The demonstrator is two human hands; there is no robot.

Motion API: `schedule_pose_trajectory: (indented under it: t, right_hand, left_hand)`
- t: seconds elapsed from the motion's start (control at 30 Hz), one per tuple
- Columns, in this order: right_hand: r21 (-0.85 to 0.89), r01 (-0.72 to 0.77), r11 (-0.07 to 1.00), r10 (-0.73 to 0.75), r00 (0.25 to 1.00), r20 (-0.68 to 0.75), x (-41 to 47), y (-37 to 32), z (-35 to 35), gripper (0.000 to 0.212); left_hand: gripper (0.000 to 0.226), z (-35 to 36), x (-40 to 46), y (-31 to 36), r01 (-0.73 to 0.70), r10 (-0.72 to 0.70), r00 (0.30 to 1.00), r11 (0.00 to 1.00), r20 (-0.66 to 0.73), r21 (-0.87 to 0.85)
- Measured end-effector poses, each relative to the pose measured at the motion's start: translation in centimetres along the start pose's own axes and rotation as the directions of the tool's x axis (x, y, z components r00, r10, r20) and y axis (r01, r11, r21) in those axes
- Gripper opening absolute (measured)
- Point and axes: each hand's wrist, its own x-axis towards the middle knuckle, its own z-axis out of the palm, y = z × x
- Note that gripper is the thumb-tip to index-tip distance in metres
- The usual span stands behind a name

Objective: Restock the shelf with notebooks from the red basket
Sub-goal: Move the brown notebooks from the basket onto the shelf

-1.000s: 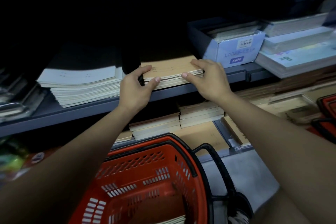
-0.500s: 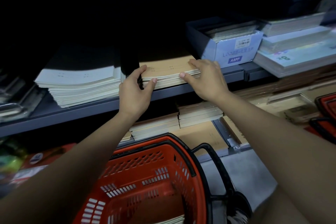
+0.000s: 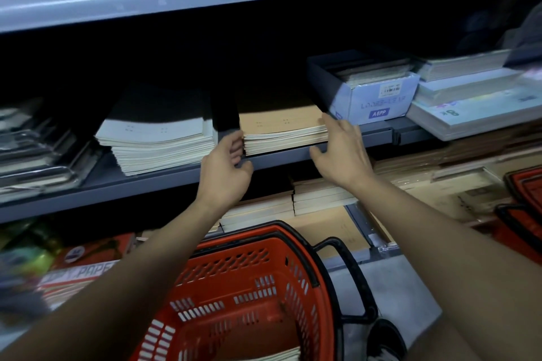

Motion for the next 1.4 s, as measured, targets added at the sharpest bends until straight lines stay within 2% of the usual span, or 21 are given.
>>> schedule_pose_trajectory:
  t: [0.23, 0.5, 0.77, 1.0, 1.23, 1.4]
  right_hand:
    - [0.029, -0.015, 0.999, 0.015, 1.0, 0.016, -3.1, -0.6, -0.3, 0.076]
    - [-0.002, 0.034, 0.999, -0.033, 0.991, 0.127, -7.0, -2.0, 0.0, 0.074]
    - [-0.049, 0.116, 0.992, -0.1, 0.96, 0.262, -12.2, -3.7, 1.4, 0.071]
    - [-0.08, 0.144, 0.986, -0.102, 0.915, 0.389, -16.3, -4.5, 3.6, 0.067]
    - [-0.089, 0.182, 0.979, -0.125, 0.888, 0.441, -17.7, -4.9, 6.3, 0.065]
    - [-0.068, 0.16, 0.985, -0.097, 0.832, 0.546, -18.5, -4.0, 9.3, 0.068]
  left_hand:
    - [0.049, -2.5, -2.5, 0.5, -0.001, -0.002, 0.999, 0.995, 0.032, 0.098]
    - [0.045, -5.2, -6.7, -0.4, 0.017, -0.032, 0.998, 0.973, 0.06, 0.228]
    - [0.047, -7.2, -10.1, -1.8, 0.044, -0.057, 0.997, 0.97, 0.048, 0.24]
    - [0.047, -8.0, -13.0, -3.6, 0.072, -0.095, 0.991, 0.971, 0.09, 0.23]
    - [0.045, -7.1, -15.0, -7.2, 0.127, -0.156, 0.978, 0.972, 0.139, 0.197]
    - [0.04, -5.8, -15.8, -9.5, 0.172, -0.206, 0.965, 0.964, 0.162, 0.204]
